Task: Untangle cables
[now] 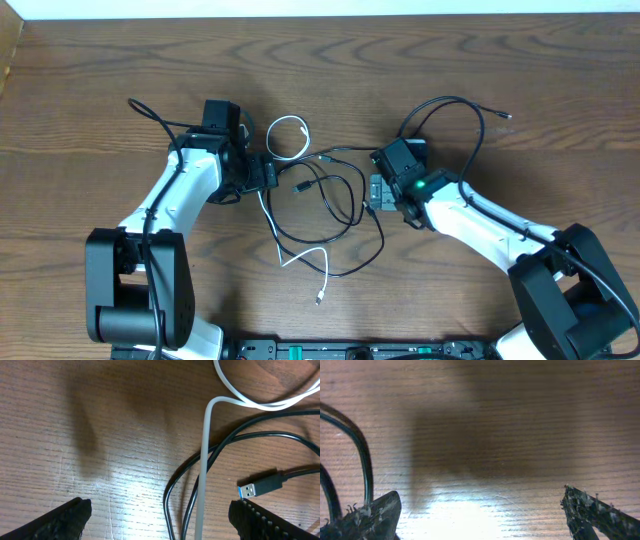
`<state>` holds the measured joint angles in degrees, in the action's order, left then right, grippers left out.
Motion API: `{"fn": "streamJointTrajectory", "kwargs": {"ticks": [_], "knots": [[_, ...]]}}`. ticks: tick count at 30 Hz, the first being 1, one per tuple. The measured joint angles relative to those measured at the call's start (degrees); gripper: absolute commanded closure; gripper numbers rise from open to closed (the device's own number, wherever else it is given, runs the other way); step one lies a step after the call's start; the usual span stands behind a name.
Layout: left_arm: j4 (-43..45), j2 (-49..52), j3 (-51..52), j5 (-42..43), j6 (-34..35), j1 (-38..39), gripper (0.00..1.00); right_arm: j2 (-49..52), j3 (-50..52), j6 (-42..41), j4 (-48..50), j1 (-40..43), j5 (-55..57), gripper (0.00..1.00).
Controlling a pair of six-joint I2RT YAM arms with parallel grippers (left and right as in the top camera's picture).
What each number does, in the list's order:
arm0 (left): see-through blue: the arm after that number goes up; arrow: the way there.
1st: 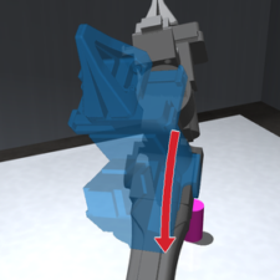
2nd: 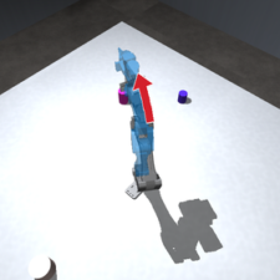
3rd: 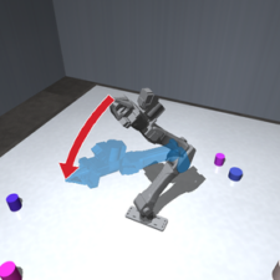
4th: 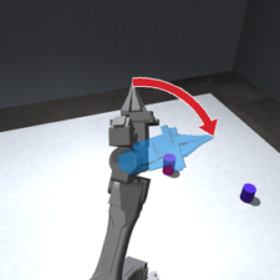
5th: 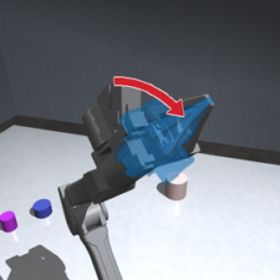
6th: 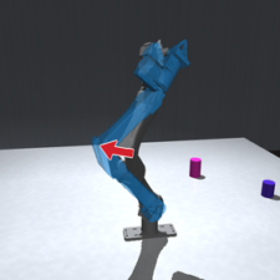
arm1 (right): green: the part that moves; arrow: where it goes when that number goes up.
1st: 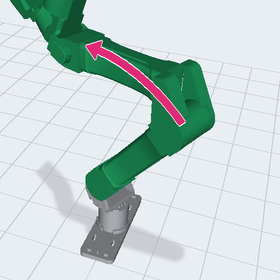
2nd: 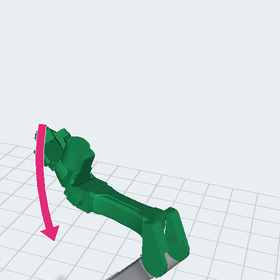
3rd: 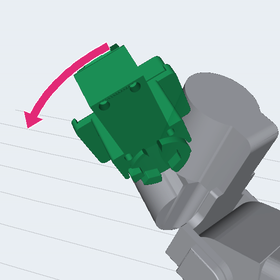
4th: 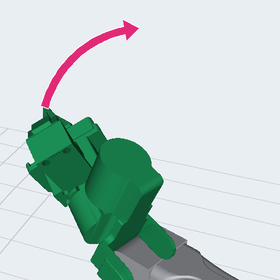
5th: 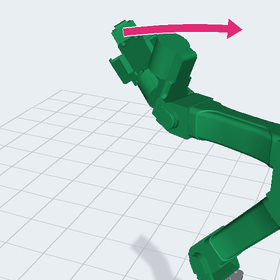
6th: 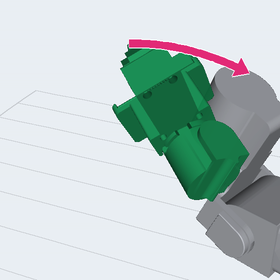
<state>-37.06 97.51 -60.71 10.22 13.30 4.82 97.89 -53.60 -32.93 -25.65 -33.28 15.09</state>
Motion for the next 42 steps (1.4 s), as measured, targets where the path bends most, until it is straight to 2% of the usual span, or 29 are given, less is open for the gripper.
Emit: {"fn": "streamJointTrajectory", "kwargs": {"ticks": [6, 7, 20, 27, 33, 42], "knots": [[0.2, 0.0, 0.0, 0.0, 0.0, 0.0, 0.06, 0.0, 0.0, -0.8, 0.4, 0.1, 0.0, 0.01], [0.5, 0.0, 0.0, 0.0, 0.0, 0.0, 0.01, 0.0, 0.0, -0.8, 0.4, 0.1, 0.0, 0.01], [1.5, 0.0, 0.0, 0.9, 0.0, 0.0, 0.02, 0.0, 0.0, -1.0, 0.5, 0.1, -0.1, 0.01], [1.2, 0.0, 0.0, 2.2, -0.1, 0.0, 0.18, 0.0, 0.0, -1.0, 0.6, 0.1, -0.3, 0.01], [1.0, 0.0, 0.0, 6.5, -0.1, 0.0, 0.41, 0.0, 0.0, -1.0, 0.9, 0.1, -0.5, 0.01], [0.1, 0.0, 0.5, 9.2, 0.0, 0.0, 0.50, 0.0, 0.0, -1.0, 1.0, 0.1, -0.9, 0.01]]}}
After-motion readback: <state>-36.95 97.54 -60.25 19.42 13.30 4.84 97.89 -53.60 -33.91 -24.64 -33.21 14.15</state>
